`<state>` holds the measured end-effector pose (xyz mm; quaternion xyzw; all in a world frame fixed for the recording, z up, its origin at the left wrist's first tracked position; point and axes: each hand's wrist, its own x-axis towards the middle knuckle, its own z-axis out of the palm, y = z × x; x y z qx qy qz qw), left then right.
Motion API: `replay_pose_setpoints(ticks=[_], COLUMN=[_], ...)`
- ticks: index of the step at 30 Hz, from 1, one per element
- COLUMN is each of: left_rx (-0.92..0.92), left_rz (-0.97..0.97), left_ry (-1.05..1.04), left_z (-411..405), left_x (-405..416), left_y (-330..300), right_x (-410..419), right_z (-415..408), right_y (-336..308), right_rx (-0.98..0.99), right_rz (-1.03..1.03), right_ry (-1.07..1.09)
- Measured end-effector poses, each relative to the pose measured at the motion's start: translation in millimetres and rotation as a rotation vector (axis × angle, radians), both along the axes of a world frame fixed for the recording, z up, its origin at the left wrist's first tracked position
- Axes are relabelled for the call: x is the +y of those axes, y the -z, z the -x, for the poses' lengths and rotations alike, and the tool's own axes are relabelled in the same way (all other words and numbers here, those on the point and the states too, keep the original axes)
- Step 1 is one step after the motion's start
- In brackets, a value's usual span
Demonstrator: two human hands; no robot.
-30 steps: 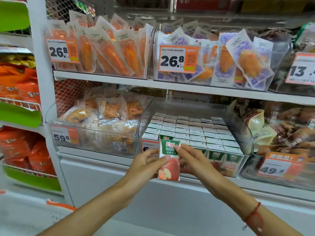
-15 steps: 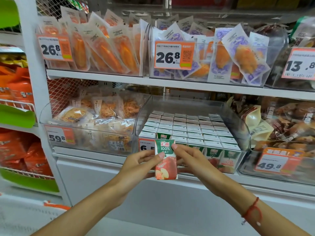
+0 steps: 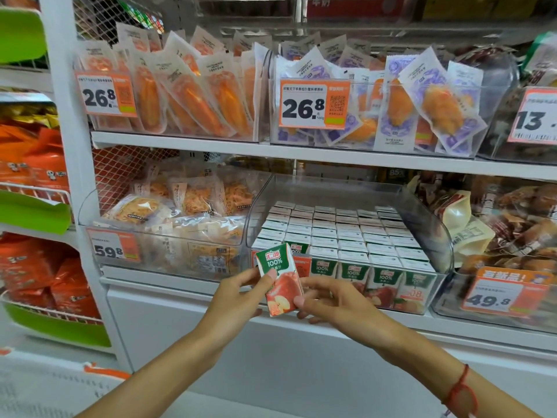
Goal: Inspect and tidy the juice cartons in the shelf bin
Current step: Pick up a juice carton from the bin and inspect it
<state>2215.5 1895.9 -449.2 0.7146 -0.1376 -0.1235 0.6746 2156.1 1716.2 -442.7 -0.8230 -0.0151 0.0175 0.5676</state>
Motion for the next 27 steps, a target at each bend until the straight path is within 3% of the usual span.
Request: replay_pose_setpoints(ticks=[3,5,8,18,22,27], left_rx=[-0.031,0.056,0.161,0.334,0.356,0.279], left_rz=[-0.005,0.064,0.091,0.269,0.286,0.245], left_ry=[-0.013,-0.004,0.0,-0.021,0.022,0.128], left_z=[2,5,6,-7,-6,-5], left_x=[0,-3,-3,8,9,6], left_y=[-1,-4,-6,-13,-14,-14], right_x=[4,8,16,11,6,5], right_z=[1,3,6,5,5,6], right_y=[1,3,3,-11,-15,-12], right_rx=[-0.072,-0.159,-0.226,-0.174,-0.018,0.138], right_rz=[0.195,0.354,0.43,0.119,-0.064,-0.094], right_ry=[0.063,0.097,0.126,0.045,0.015,-0.006])
